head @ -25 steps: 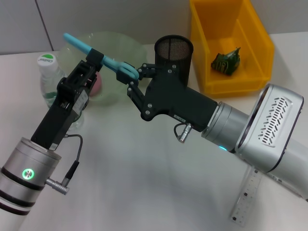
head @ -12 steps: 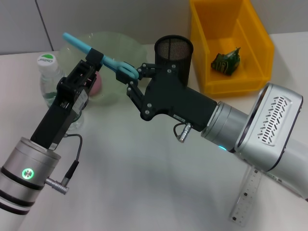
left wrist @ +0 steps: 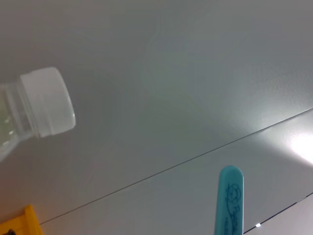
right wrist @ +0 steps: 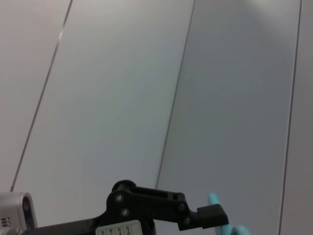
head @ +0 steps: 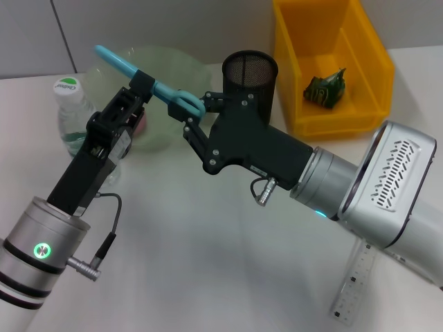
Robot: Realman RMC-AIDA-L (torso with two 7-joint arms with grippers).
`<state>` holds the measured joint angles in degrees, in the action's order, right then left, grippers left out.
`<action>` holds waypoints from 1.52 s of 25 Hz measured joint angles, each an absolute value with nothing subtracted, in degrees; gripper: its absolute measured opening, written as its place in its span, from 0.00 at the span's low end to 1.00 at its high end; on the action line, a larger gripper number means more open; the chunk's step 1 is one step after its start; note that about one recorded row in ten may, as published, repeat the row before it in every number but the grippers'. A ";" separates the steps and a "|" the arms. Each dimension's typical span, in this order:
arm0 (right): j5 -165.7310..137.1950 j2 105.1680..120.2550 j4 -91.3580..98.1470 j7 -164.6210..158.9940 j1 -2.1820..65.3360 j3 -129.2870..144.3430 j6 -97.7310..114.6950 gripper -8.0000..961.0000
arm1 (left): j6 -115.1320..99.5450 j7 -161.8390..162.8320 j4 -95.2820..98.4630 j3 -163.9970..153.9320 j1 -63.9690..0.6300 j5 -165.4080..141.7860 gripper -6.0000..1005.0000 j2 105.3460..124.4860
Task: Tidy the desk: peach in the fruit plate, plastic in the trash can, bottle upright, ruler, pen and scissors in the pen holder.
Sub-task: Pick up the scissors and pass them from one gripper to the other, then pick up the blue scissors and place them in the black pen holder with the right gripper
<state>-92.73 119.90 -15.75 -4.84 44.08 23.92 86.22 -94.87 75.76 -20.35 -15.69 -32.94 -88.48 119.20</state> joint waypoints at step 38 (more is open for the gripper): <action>-92.35 119.88 -9.88 -18.68 39.56 17.93 90.89 0.14 | -95.98 76.51 -8.47 -15.84 -31.75 -95.86 0.74 119.02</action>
